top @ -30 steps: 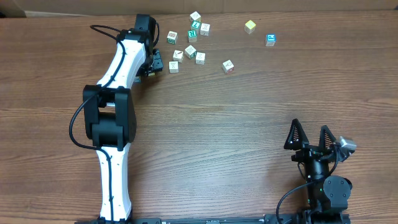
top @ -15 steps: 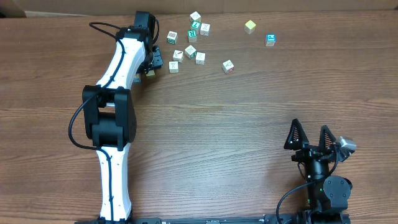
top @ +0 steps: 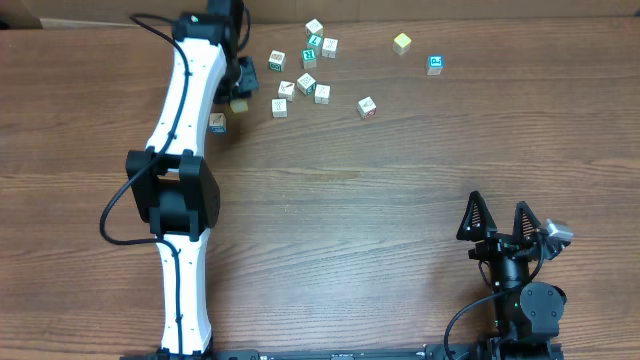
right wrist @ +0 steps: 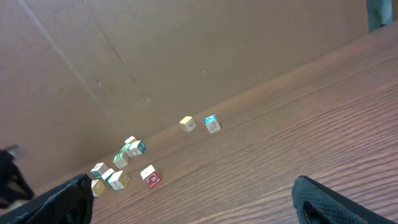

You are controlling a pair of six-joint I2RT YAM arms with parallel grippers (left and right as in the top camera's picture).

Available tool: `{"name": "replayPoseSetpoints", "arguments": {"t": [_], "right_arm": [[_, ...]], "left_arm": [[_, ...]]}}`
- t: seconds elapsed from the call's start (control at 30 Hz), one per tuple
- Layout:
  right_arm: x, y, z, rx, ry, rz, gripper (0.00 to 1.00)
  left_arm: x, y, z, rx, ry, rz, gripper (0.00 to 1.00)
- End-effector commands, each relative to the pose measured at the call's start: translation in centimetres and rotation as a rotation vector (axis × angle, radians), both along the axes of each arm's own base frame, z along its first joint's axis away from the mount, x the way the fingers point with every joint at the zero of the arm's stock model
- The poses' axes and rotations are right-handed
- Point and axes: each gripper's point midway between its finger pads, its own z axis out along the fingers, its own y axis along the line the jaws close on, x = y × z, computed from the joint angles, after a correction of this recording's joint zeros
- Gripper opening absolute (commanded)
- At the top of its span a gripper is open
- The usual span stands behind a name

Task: Form a horizontal line
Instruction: 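Lift the '5' block and carry it right, below the cluster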

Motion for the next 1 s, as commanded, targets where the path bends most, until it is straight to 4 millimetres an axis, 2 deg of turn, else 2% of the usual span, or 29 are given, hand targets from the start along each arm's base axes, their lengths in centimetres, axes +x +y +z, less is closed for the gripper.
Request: {"name": "replayPoseSetpoints", "arguments": {"t": [0.0, 0.1, 0.23, 0.4, 0.57, 0.7, 0.8, 0.97], "right_arm": [[0.0, -0.2, -0.3, -0.007, 0.000, -0.011, 1.00], [0.0, -0.2, -0.3, -0.007, 0.000, -0.011, 1.00], [0.0, -0.2, -0.2, -0.007, 0.000, -0.011, 1.00], [0.0, -0.2, -0.3, -0.007, 0.000, -0.012, 1.00], [0.0, -0.2, -0.3, -0.007, 0.000, -0.011, 1.00], [0.0, -0.2, -0.3, -0.007, 0.000, -0.011, 1.00], [0.0, -0.2, -0.3, -0.007, 0.000, -0.012, 1.00], [0.0, -0.2, -0.3, -0.007, 0.000, -0.011, 1.00]], "left_arm": [[-0.1, -1.0, 6.0, -0.055, -0.084, -0.011, 0.04], [-3.0, -2.8, 9.4, -0.174, -0.046, -0.040, 0.04], [-3.8, -6.5, 10.5, -0.323, -0.043, -0.162, 0.04], [-4.6, -9.2, 10.7, -0.336, -0.034, -0.217, 0.04], [-6.4, -13.9, 10.9, -0.337, -0.022, -0.323, 0.04], [-7.8, -16.7, 10.7, -0.290, -0.022, -0.406, 0.04], [-8.7, -18.5, 10.6, -0.268, -0.020, -0.449, 0.04], [-10.0, -20.2, 9.8, -0.239, 0.005, -0.493, 0.04]]}}
